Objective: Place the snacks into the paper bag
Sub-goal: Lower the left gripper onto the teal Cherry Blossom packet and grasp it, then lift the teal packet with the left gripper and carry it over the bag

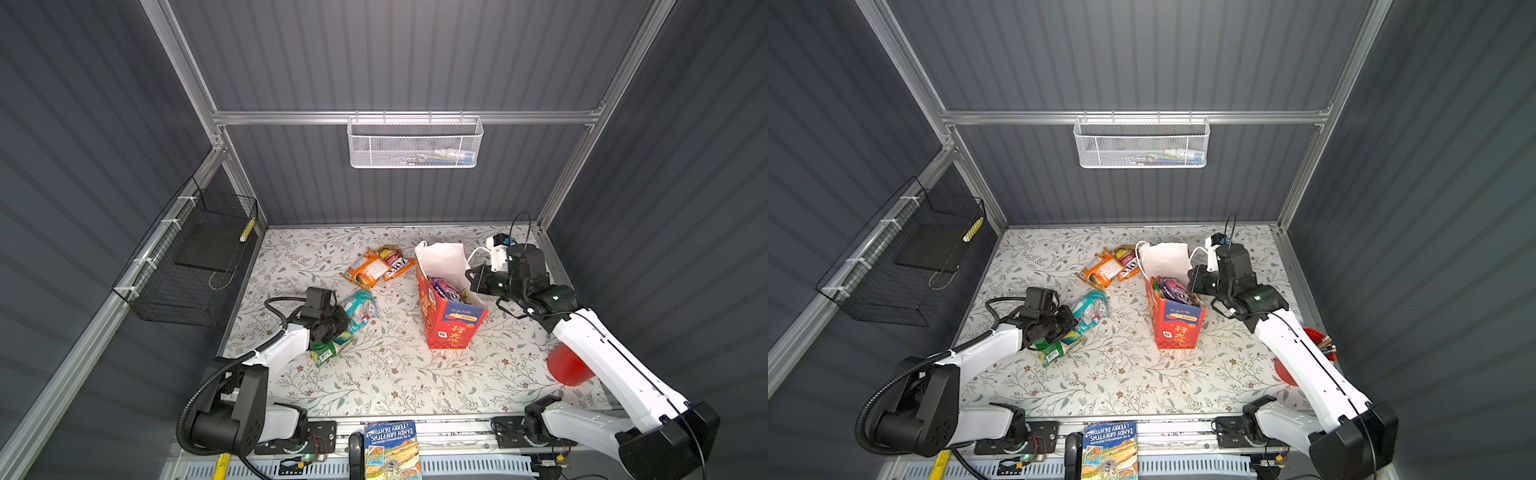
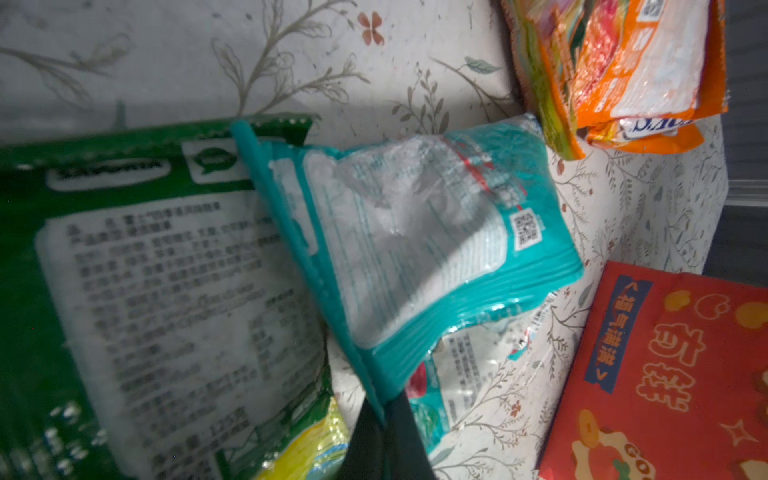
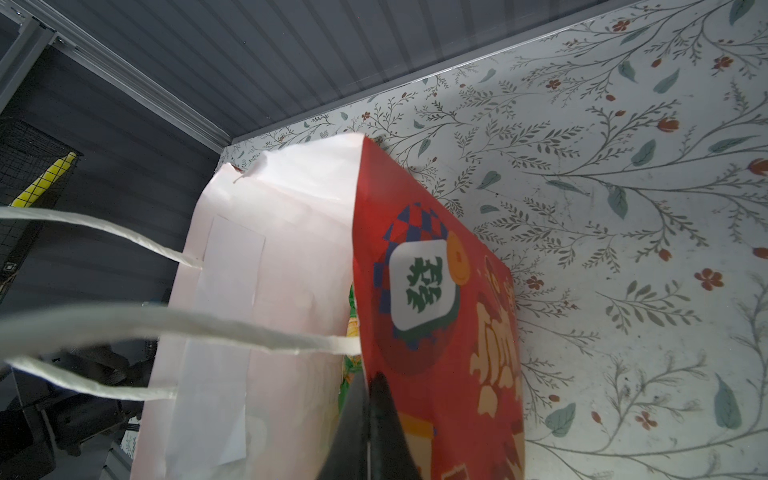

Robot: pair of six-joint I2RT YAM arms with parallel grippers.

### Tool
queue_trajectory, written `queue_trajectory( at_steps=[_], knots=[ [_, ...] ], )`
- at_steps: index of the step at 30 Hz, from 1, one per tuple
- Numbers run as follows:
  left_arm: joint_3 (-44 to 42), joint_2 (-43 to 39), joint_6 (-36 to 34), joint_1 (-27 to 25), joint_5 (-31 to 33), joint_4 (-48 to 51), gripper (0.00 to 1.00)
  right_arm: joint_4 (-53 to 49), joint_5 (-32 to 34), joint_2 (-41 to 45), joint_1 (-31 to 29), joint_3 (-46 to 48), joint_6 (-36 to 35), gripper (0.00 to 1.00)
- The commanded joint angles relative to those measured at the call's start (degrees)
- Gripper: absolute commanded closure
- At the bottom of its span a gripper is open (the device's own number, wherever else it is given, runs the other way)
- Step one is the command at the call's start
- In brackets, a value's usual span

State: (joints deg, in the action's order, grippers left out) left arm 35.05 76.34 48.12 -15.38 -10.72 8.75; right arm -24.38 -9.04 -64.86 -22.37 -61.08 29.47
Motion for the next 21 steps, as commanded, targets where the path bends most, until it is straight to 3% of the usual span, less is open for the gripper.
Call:
queue_trajectory(
  at_steps=[1,6,13,16,21],
  knots=[
    [2.7,-3.2,-1.6,0.3,-2.0,2.8,1.00,0.6,-0.3,3.1,0.0,0.9,-1.0,1.00],
    [6.1,-10.5,-4.0,0.3,-5.3,8.3,1.00,1.8,-1.9,4.1,0.0,1.5,-1.3,1.00],
    [17.1,-20.3,-7.0,0.3,-5.2,19.8,1.00,1.8,-2.9,3.4,0.0,1.4,-1.2,1.00],
    [24.4,-20.7,-8.3,0.3,-6.4,23.6,1.00,1.8,-3.5,3.8,0.0,1.5,-1.2,1.00],
    [36.6,-18.6,-9.0,0.2,-13.6,25.5,1.00,3.5,-3.9,4.3,0.0,1.8,-1.1,1.00]
  ],
)
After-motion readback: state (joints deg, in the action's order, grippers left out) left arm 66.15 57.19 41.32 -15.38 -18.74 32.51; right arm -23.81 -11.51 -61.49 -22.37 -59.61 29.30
